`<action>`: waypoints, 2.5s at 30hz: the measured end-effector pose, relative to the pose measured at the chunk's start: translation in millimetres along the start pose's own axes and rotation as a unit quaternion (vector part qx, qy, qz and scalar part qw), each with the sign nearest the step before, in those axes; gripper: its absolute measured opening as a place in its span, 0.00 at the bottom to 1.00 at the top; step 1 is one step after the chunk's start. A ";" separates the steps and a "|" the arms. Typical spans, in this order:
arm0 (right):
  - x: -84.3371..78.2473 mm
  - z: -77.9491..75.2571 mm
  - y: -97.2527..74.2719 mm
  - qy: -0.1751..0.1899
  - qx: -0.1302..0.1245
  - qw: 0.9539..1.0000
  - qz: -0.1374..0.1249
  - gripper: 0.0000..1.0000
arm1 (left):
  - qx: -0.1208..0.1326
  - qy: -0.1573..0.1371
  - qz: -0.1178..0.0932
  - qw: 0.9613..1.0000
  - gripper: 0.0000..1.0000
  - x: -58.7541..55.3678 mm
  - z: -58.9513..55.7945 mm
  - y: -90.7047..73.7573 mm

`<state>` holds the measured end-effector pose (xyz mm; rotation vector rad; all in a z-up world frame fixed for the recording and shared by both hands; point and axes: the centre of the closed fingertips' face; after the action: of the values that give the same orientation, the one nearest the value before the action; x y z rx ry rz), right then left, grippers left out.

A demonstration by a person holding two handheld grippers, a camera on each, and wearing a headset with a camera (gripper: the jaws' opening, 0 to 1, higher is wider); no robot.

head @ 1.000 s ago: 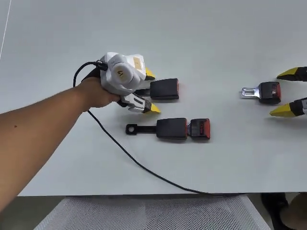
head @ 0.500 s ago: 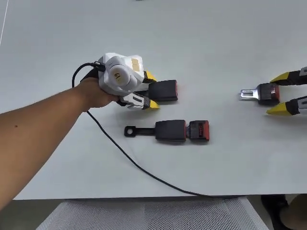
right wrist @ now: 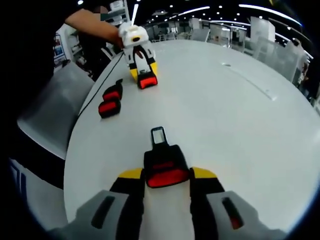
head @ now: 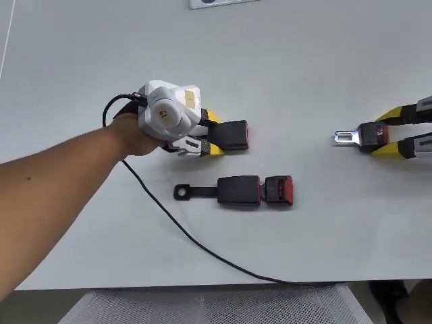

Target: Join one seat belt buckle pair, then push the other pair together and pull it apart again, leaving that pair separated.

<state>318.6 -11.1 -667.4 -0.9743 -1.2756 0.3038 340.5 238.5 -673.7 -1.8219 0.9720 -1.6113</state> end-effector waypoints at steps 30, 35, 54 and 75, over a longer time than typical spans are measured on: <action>35.5 16.1 33.3 -0.019 0.014 0.999 -0.028 0.34 | -0.005 0.003 0.000 1.000 0.33 3.0 -0.5 -4.4; 45.9 21.6 42.8 -0.011 0.011 0.999 -0.035 0.34 | -0.004 0.002 0.000 1.000 0.33 2.6 -0.4 -5.0; 95.8 49.1 84.2 -0.006 0.022 0.997 -0.076 0.34 | -0.005 0.003 0.006 1.000 0.33 1.2 0.2 -4.7; 114.4 63.9 94.0 -0.018 0.025 0.997 -0.072 0.33 | -0.010 0.009 0.012 1.000 0.33 1.9 -2.6 -4.2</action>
<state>326.4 150.0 -663.9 -0.8328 -1.3581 0.2406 338.8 239.8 -669.0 -1.8049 1.0189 -1.6115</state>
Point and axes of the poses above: the centre of the closed fingertips' face, and the gripper's own axes: y roughly forward along the fingers, z roughly to its left, x roughly out of its top, and after that the axes turned 12 degrees about -x, right-handed
